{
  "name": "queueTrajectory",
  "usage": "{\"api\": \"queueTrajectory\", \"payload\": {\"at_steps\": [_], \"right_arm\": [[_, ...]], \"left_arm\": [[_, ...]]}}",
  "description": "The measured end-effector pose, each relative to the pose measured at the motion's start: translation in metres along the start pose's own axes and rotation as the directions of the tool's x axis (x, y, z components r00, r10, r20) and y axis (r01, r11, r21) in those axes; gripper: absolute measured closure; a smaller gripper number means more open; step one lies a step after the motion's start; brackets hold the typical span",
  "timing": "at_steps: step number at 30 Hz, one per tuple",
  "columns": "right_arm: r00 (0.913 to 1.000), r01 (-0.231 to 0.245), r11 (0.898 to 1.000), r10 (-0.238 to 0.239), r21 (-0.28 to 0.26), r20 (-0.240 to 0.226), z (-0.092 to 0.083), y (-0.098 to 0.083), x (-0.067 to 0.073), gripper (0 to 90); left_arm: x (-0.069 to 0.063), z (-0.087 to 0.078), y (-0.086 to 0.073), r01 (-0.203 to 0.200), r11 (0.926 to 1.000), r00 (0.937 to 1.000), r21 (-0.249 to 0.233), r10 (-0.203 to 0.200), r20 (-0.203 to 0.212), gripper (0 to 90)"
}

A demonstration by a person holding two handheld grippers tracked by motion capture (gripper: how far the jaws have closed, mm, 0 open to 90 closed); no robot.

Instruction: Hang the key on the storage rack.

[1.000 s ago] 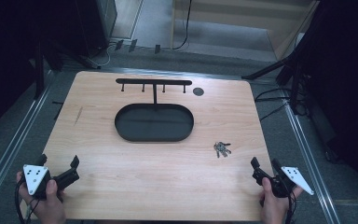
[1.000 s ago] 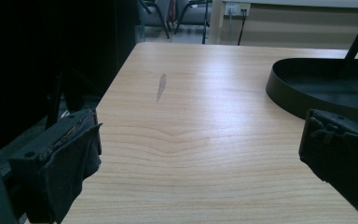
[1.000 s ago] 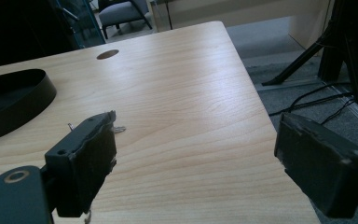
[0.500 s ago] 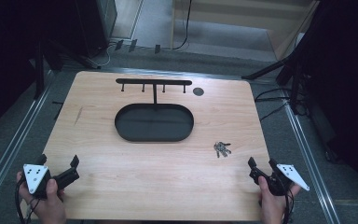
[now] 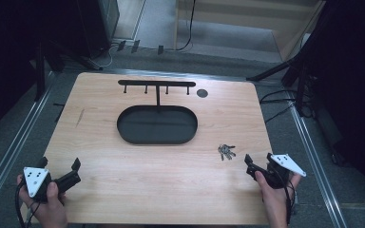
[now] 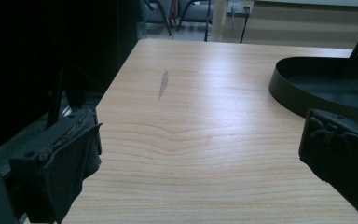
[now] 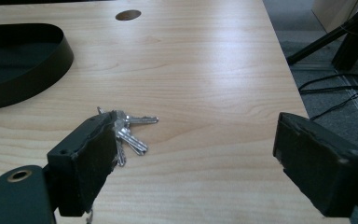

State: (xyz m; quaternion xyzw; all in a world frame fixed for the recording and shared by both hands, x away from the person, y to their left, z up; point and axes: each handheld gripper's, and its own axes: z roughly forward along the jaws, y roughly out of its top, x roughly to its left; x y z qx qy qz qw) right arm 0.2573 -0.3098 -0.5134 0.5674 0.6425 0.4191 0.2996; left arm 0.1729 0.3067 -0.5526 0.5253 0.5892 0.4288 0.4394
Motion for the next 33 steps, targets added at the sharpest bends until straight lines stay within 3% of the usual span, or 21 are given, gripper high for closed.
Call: {"api": "queueTrajectory", "payload": {"at_steps": [7,11,18,20,24,25,26,28,29,30,31,32,33], "right_arm": [[0.9988,0.049,0.997,-0.049,0.056,-0.005,0.007,0.022,0.01,13.4],[0.9947,0.101,0.989,-0.098,0.107,-0.029,0.017,0.037,0.021,13.6],[0.9929,0.116,0.977,-0.11,0.176,-0.044,0.03,0.053,0.027,14.0],[0.9906,0.135,0.968,-0.127,0.21,-0.051,0.035,0.06,0.031,14.6],[0.9865,0.162,0.937,-0.147,0.309,-0.072,0.047,0.072,0.039,14.7],[0.9865,0.162,0.937,-0.147,0.309,-0.072,0.047,0.072,0.039,14.7],[0.9854,0.169,0.918,-0.15,0.359,-0.081,0.054,0.075,0.041,15.3],[0.9837,0.178,0.903,-0.172,0.392,-0.051,0.059,0.078,0.043,19.5],[0.9837,0.178,0.903,-0.172,0.392,-0.051,0.059,0.078,0.043,19.5],[0.9861,0.162,0.89,-0.162,0.427,-0.037,0.066,0.081,0.042,24.7],[0.9861,0.162,0.89,-0.162,0.427,-0.037,0.066,0.081,0.042,24.7],[0.9884,0.147,0.876,-0.148,0.458,-0.034,0.07,0.084,0.042,29.4],[0.9884,0.147,0.876,-0.148,0.458,-0.034,0.07,0.084,0.042,29.4]], "left_arm": [[0.001,0.0,0.0,0.003,1.0,1.0,0.0,-0.003,0.002,0.0],[0.0,-0.001,0.0,0.004,1.0,1.0,0.0,-0.004,0.006,0.0],[0.0,0.0,0.0,0.005,1.0,1.0,0.003,-0.005,0.005,0.0],[0.0,0.0,0.0,0.006,1.0,1.0,0.004,-0.006,0.004,0.0],[0.0,0.0,0.0,0.007,1.0,1.0,0.005,-0.007,0.004,0.0],[0.0,0.0,0.0,0.008,1.0,1.0,0.004,-0.008,0.004,0.0],[0.001,0.0,0.0,0.009,1.0,0.9999,0.004,-0.009,0.005,0.0],[0.001,0.0,0.0,0.01,0.9999,0.9999,0.005,-0.01,0.005,0.0],[0.001,0.0,0.0,0.01,0.9999,0.9999,0.005,-0.01,0.005,0.0],[0.001,0.0,0.0,0.014,0.9999,0.9999,0.004,-0.014,0.005,0.0],[0.001,0.0,0.0,0.014,0.9999,0.9999,0.004,-0.014,0.005,0.0],[0.001,0.0,0.0,0.016,0.9999,0.9999,0.004,-0.016,0.005,0.0],[0.001,0.0,0.0,0.016,0.9999,0.9999,0.004,-0.016,0.005,0.0]]}}
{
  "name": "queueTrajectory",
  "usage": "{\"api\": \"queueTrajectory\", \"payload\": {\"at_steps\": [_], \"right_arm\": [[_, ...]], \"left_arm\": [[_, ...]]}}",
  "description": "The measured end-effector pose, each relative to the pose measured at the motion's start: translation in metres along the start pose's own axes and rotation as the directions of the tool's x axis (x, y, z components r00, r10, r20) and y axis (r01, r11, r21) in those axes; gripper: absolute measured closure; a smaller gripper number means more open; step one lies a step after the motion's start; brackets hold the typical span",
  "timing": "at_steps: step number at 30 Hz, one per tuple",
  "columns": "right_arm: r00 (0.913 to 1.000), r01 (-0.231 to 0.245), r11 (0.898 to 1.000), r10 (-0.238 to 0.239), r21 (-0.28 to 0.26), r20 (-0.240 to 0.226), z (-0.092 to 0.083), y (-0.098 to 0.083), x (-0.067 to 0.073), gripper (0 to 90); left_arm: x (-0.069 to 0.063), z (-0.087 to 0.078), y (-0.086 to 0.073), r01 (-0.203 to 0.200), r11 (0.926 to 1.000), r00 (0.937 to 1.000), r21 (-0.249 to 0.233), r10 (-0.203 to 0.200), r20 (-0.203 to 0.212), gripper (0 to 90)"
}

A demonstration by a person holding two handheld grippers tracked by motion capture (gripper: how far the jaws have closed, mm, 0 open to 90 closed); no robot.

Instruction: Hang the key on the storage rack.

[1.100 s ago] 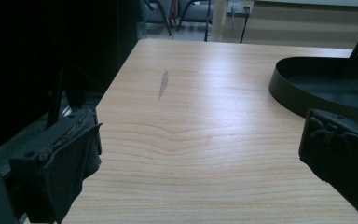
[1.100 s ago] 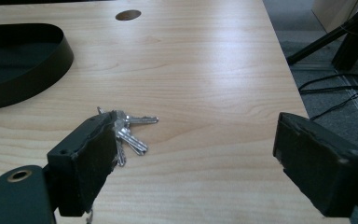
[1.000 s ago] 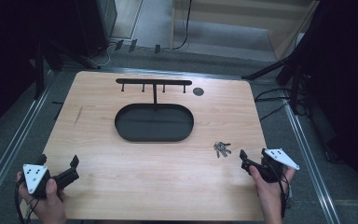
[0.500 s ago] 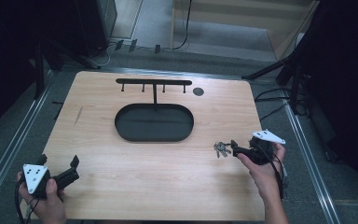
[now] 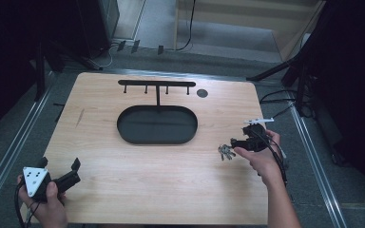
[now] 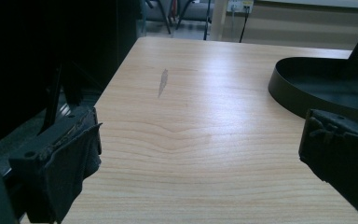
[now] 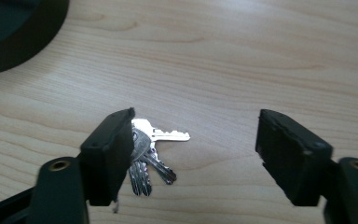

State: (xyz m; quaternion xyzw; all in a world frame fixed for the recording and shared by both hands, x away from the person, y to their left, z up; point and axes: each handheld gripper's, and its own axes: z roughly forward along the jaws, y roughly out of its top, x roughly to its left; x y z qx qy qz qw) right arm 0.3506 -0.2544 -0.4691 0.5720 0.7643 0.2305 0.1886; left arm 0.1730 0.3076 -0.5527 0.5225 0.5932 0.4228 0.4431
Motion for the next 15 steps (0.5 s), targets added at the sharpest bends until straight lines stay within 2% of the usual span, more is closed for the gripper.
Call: {"api": "queueTrajectory", "payload": {"at_steps": [1,3,4,5,9,11,12,13,15], "right_arm": [[0.9999,0.013,0.999,-0.013,0.036,-0.006,0.004,0.004,0.001,32.7],[0.9991,0.037,0.996,-0.035,0.075,-0.025,0.008,0.006,0.003,36.1],[0.9991,0.037,0.996,-0.035,0.075,-0.025,0.008,0.006,0.003,36.1],[0.9978,0.055,0.991,-0.051,0.119,-0.042,0.011,0.008,0.004,40.1],[0.9933,0.096,0.977,-0.082,0.19,-0.082,0.018,0.008,0.005,43.8],[0.9894,0.12,0.967,-0.098,0.224,-0.108,0.023,0.007,0.005,44.4],[0.9894,0.12,0.967,-0.098,0.224,-0.108,0.023,0.007,0.005,44.4],[0.9867,0.13,0.96,-0.101,0.25,-0.128,0.026,0.006,0.006,42.7],[0.986,0.133,0.957,-0.102,0.256,-0.132,0.027,0.006,0.006,41.2]], "left_arm": [[0.0,0.0,0.0,0.001,1.0,1.0,0.001,-0.001,0.001,0.0],[0.0,0.0,0.0,0.003,1.0,1.0,0.002,-0.003,0.001,0.0],[0.0,0.0,0.0,0.003,1.0,1.0,0.002,-0.003,0.001,0.0],[0.0,0.0,0.0,0.003,1.0,1.0,0.002,-0.003,0.001,0.0],[0.001,0.0,0.0,0.003,1.0,1.0,0.003,-0.003,0.001,0.0],[0.001,0.0,0.0,0.004,1.0,1.0,0.003,-0.004,0.002,0.0],[0.001,0.0,0.0,0.004,1.0,1.0,0.003,-0.004,0.002,0.0],[0.001,0.001,0.0,0.005,1.0,1.0,0.004,-0.005,0.002,0.0],[0.001,0.001,0.0,0.003,1.0,1.0,0.006,-0.003,0.003,0.0]]}}
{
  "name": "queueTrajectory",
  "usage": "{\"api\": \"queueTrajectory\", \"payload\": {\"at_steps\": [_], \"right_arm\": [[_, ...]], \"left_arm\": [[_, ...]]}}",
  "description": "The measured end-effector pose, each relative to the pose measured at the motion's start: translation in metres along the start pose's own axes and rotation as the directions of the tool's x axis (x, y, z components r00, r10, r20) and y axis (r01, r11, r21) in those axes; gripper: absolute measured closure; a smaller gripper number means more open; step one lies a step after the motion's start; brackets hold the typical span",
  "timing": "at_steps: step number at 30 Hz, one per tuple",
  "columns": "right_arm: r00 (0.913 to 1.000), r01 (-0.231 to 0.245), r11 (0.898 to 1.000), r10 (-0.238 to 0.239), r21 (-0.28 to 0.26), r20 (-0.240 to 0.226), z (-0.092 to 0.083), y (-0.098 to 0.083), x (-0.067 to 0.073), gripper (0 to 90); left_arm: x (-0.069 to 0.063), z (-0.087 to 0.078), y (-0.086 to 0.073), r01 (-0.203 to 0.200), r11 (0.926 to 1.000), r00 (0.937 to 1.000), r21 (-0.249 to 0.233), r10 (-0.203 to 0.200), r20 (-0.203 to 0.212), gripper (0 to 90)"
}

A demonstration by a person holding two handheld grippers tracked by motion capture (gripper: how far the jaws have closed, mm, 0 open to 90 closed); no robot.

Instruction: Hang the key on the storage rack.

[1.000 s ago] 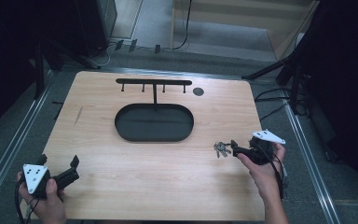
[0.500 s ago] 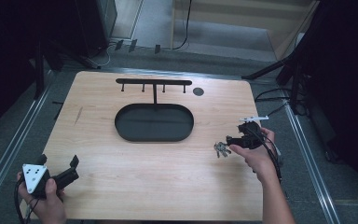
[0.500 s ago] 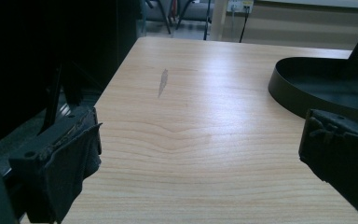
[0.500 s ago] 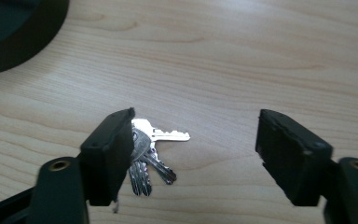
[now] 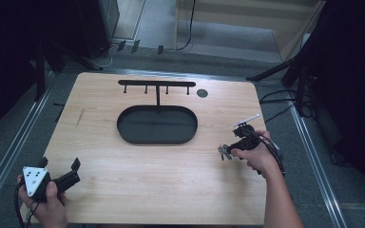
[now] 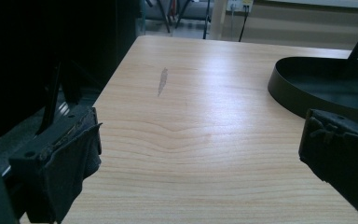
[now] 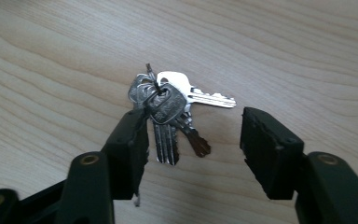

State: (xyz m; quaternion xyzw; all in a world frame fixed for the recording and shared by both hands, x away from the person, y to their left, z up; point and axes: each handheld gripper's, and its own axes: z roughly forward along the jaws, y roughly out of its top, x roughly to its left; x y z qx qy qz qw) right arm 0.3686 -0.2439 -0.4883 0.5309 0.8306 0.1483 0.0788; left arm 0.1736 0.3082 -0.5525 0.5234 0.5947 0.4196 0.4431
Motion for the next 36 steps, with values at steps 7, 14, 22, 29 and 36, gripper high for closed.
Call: {"api": "queueTrajectory", "payload": {"at_steps": [7,14,22,29,36], "right_arm": [[0.9994,0.027,0.999,-0.027,0.044,-0.023,0.011,0.002,0.006,41.0],[0.9973,0.073,0.996,-0.073,0.052,0.004,0.022,0.0,0.009,50.7],[0.9935,0.112,0.993,-0.111,0.048,-0.029,0.02,0.001,0.011,79.4],[0.9948,0.084,0.995,-0.081,0.05,-0.062,0.016,0.006,0.01,84.9],[0.9971,0.065,0.998,-0.064,0.023,-0.04,-0.005,0.02,0.013,85.0]], "left_arm": [[0.0,0.0,0.0,-0.001,1.0,1.0,0.003,0.001,0.002,0.0],[0.001,0.0,0.0,0.006,1.0,1.0,0.0,-0.006,0.007,0.0],[0.001,0.0,0.0,0.006,1.0,1.0,0.0,-0.006,0.006,0.0],[0.001,0.0,0.0,0.006,1.0,1.0,0.001,-0.006,0.007,0.0],[0.001,0.0,0.0,0.009,1.0,0.9999,0.001,-0.009,0.007,0.0]]}}
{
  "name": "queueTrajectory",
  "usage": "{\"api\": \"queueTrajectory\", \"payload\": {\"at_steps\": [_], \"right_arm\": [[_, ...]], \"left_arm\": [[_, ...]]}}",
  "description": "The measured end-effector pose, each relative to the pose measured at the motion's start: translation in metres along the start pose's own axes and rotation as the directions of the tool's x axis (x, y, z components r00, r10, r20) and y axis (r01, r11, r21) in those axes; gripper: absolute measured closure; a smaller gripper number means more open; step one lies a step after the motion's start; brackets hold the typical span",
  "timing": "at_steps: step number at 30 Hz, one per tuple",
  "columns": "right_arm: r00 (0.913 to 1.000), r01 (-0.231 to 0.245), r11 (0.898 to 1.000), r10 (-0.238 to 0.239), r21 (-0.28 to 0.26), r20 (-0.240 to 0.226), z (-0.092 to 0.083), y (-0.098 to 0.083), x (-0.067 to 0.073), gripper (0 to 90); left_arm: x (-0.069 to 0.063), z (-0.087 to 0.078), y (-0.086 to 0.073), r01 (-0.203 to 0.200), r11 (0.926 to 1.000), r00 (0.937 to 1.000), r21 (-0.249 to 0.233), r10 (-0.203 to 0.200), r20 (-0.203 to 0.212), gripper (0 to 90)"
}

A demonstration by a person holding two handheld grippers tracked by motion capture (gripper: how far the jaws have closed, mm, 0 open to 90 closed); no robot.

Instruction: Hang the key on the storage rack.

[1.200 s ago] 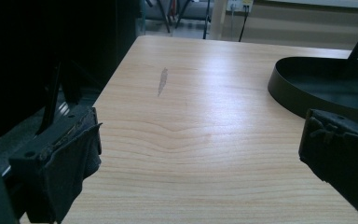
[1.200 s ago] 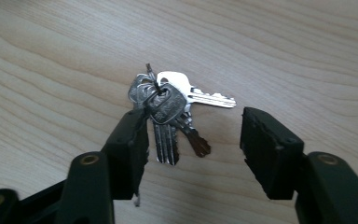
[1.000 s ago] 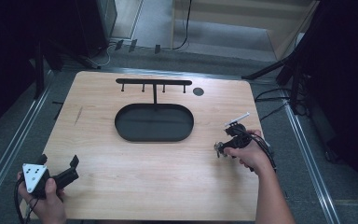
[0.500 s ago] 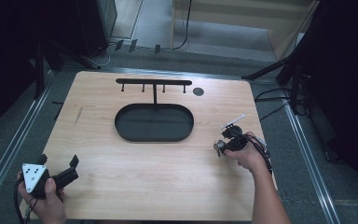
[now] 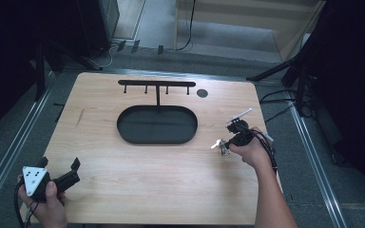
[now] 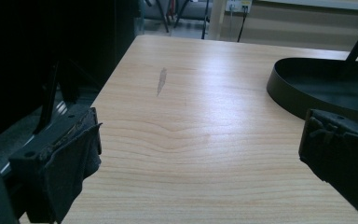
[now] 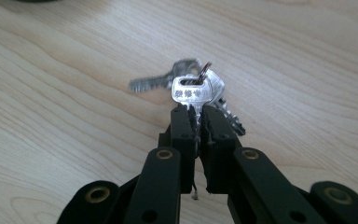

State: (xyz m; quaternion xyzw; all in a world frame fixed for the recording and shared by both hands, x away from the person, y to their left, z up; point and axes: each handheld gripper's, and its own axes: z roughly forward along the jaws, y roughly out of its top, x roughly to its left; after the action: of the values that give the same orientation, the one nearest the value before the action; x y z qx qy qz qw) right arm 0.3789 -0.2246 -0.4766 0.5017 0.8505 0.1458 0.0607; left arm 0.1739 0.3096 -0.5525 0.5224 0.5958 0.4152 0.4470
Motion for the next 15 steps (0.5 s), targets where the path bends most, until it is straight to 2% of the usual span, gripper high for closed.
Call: {"api": "queueTrajectory", "payload": {"at_steps": [6,15], "right_arm": [[1.0,0.003,1.0,-0.003,-0.019,-0.001,-0.015,0.008,0.003,85.0],[0.9998,-0.018,0.999,0.018,-0.028,0.01,-0.035,0.021,0.007,85.1]], "left_arm": [[0.0,0.0,0.0,0.007,1.0,1.0,-0.001,-0.007,0.0,0.0],[0.001,0.0,0.0,0.016,0.9999,0.9999,0.0,-0.016,0.003,0.0]]}}
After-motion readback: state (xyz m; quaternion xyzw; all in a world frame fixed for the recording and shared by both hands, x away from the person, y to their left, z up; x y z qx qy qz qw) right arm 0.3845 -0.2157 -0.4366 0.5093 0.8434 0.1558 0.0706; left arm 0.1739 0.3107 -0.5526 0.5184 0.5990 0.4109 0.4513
